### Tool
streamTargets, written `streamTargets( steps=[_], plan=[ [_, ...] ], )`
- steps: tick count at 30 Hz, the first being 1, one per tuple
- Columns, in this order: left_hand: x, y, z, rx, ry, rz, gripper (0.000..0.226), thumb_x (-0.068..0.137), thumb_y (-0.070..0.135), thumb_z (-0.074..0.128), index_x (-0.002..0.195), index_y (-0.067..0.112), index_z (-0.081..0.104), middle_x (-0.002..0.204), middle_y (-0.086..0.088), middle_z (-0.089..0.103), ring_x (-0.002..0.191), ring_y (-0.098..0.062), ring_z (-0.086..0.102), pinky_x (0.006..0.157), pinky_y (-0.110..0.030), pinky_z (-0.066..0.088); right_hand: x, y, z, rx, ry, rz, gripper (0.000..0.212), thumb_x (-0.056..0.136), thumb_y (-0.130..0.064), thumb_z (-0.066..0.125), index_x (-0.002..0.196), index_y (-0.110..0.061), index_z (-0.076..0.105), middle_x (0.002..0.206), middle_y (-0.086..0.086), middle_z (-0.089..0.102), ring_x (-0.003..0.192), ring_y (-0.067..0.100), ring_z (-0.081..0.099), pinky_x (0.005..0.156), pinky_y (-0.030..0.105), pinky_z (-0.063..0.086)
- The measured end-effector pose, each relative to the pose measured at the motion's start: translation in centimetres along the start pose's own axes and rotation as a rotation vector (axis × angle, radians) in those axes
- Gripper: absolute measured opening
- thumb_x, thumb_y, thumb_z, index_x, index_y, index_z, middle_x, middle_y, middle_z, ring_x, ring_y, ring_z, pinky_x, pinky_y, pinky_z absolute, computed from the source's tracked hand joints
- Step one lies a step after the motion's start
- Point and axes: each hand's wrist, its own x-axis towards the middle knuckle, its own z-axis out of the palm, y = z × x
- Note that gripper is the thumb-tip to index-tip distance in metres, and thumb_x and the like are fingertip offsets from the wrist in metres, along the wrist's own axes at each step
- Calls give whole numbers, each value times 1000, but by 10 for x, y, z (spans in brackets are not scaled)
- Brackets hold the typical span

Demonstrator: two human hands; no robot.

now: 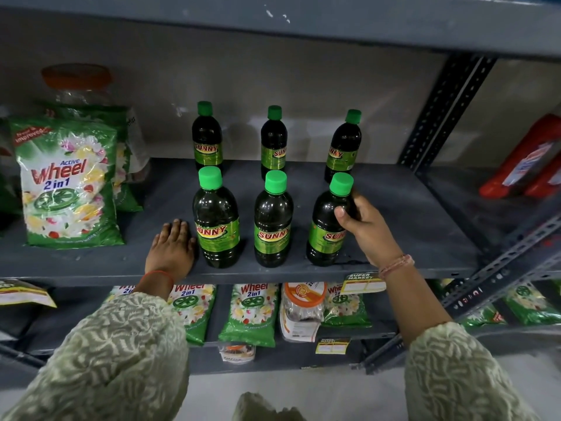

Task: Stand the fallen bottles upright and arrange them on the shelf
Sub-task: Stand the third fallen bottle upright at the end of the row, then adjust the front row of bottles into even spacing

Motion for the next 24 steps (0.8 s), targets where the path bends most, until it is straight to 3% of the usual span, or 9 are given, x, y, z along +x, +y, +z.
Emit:
streamTargets(
  steps=[5, 8, 11, 13, 14, 16, 18, 21, 24],
  plan=[
    [2, -3, 1, -15, 2, 4, 53, 98, 27, 24, 146, 8, 11, 158, -9, 7, 147, -26, 4, 121, -39, 6, 0, -1, -2, -4, -16, 2, 62, 78, -35, 57, 133, -11, 41, 134, 11, 53, 124, 23, 49, 108, 48, 37],
    [0, -4, -1, -165, 32, -17, 49, 98, 23, 29, 142, 5, 25, 155, -16, 22, 144, -30, 16, 120, -41, 15, -4, 1, 0, 8, -18, -4, 61, 83, -32, 58, 137, -13, 35, 137, 8, 51, 126, 19, 47, 109, 46, 36],
    [-39, 3, -2, -469, 403, -99, 41, 96, 24, 34, 114, -7, 55, 115, -32, 59, 111, -43, 51, 94, -47, 41, -19, 15, 1, 91, 1, 38, 104, 62, -59, 69, 144, -23, 17, 142, -3, 42, 132, 12, 38, 111, 36, 32],
    [-88, 25, 0, -542, 565, -51, 57, 92, 42, 32, 96, -7, 60, 89, -30, 62, 89, -41, 55, 78, -44, 42, -32, 33, 6, 20, 40, 87, 113, 47, -63, 76, 140, -28, 22, 142, -2, 43, 132, 14, 39, 112, 41, 31],
    [-109, 41, 4, -584, 517, 24, 67, 88, 54, 30, 97, -5, 61, 89, -26, 62, 88, -38, 55, 78, -42, 42, -36, 42, 11, -22, 68, 103, 103, 46, -55, 81, 132, -31, 33, 134, -2, 50, 126, 15, 46, 110, 44, 36],
    [-132, 79, 18, -660, 272, 113, 90, 74, 76, 29, 119, 3, 54, 110, -19, 59, 102, -28, 55, 87, -40, 45, -43, 57, 27, -108, 136, 114, 88, 47, -37, 87, 121, -33, 40, 117, -10, 54, 115, 16, 50, 105, 48, 41],
    [-132, 115, 26, -753, 159, 89, 104, 63, 82, 39, 138, 10, 34, 130, -17, 46, 117, -24, 49, 100, -38, 43, -46, 65, 43, -208, 221, 100, 96, 50, -29, 87, 130, -20, 34, 119, -8, 49, 117, 21, 40, 108, 48, 34],
    [-106, 144, 34, -821, 210, 18, 97, 66, 53, 70, 140, 6, 27, 139, -19, 41, 129, -33, 37, 110, -47, 36, -42, 72, 54, -339, 334, 48, 96, 58, -28, 84, 134, -3, 32, 128, 16, 49, 116, 34, 39, 103, 43, 32],
    [-87, 156, 36, -740, 283, -94, 80, 66, 25, 80, 128, -4, 38, 126, -21, 53, 117, -37, 39, 99, -41, 31, -42, 75, 54, -396, 339, 35, 82, 64, -27, 80, 127, 4, 38, 118, 25, 53, 107, 37, 44, 92, 40, 37]
  ],
)
